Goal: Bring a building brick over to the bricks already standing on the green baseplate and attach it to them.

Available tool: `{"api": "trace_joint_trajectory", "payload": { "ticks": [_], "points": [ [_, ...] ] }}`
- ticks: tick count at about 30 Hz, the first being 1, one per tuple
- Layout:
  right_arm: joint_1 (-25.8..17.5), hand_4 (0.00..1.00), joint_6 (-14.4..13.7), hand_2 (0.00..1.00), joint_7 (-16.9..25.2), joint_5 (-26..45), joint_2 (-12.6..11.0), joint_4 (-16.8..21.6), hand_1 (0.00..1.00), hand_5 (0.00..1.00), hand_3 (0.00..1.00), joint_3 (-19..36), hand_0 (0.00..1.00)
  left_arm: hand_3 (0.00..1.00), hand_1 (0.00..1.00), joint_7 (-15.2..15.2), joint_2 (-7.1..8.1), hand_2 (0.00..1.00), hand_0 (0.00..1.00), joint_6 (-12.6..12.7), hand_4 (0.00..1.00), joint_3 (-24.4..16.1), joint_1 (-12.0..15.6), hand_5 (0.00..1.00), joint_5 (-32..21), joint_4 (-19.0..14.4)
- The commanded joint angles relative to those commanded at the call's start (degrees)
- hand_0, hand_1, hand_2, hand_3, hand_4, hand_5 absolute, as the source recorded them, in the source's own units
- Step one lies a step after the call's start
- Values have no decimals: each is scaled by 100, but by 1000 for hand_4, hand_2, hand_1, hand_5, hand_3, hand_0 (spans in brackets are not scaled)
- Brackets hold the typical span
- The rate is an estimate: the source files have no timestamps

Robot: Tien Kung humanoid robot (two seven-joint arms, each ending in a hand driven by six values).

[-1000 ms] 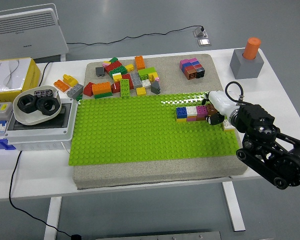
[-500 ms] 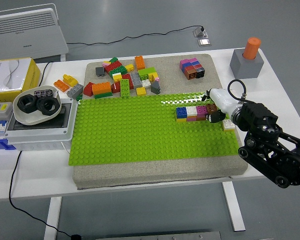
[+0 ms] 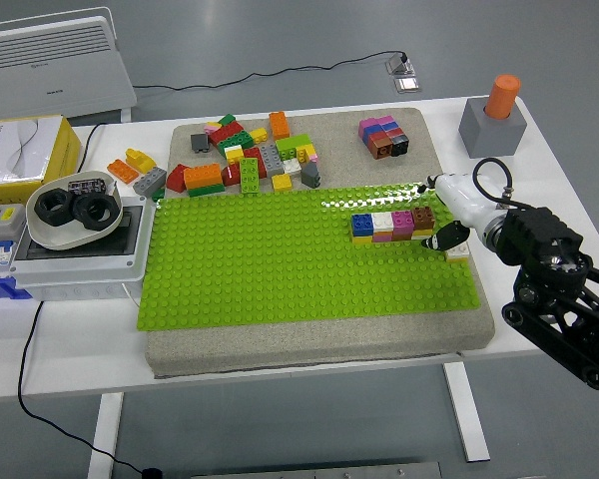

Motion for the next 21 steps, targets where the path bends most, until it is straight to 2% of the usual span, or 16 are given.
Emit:
{"api": "trace_joint_trajectory", "payload": {
  "ticks": [1,12,13,21],
  "points": [
    [-16,956,-10,864,8,-11,-1,1,766,319,701,5,783,504,376,1,-2,334,730,1,253,-3,7,2,-3,0],
    [-115,964,-92,863,43,24,32,-33,764,363,685,63,783,504,375,-3,18,334,729,7,254,-40,38,2,-5,0],
    [-129,964,-99,861,46,31,35,-29,761,421,662,69,783,503,375,-7,23,334,729,8,254,-42,44,2,-15,0],
    [-161,961,-122,859,61,56,70,-34,763,410,660,38,785,504,376,-7,27,334,730,10,256,-78,68,2,3,0]
  ]
}}
